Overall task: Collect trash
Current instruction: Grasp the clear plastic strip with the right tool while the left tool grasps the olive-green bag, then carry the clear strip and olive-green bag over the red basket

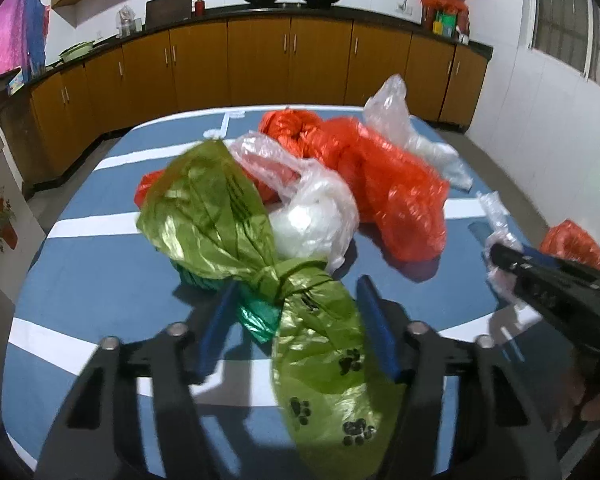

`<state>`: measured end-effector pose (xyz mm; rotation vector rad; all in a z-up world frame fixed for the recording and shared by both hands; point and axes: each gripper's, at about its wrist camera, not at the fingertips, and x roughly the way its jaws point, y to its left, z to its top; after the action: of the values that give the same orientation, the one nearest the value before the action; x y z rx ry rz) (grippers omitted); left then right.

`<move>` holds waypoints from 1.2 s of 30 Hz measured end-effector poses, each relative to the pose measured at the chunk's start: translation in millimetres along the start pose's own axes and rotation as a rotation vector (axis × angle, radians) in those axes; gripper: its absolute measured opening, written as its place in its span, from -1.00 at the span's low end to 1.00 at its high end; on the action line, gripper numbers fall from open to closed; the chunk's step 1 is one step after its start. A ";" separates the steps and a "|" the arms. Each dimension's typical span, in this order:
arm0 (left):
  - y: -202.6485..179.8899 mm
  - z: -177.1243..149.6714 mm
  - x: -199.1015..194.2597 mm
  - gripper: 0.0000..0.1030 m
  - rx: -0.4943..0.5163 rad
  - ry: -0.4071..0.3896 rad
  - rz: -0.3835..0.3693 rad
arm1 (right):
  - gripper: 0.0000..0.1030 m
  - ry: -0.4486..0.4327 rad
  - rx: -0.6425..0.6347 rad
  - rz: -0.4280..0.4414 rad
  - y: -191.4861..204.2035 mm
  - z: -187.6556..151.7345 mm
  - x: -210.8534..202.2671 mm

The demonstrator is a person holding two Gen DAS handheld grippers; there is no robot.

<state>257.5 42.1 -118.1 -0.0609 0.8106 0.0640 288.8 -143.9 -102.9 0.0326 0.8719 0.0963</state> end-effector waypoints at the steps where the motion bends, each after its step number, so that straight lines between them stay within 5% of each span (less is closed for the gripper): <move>1: 2.7 -0.4 1.0 0.03 -0.004 0.004 0.000 | -0.50 0.000 0.000 0.001 -0.8 0.8 -0.3; 16: 65.3 -5.3 -2.6 -0.12 -0.070 0.014 0.018 | -0.50 0.001 0.017 0.000 -5.1 2.5 0.3; 20: 70.4 -3.2 -3.8 -0.52 -0.076 0.013 -0.019 | -0.50 -0.002 0.015 -0.001 -5.2 2.2 -1.5; 24: 75.2 -0.7 -9.7 -0.68 -0.075 -0.011 -0.040 | -0.50 -0.008 0.020 -0.002 -6.0 2.1 -4.1; 36: 76.9 8.5 -37.9 -0.71 -0.079 -0.074 -0.098 | -0.51 -0.040 0.032 0.018 -8.5 2.7 -21.0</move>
<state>231.4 118.1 -87.0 -0.1715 0.7297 0.0055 278.0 -154.4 -85.8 0.0720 0.8333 0.0979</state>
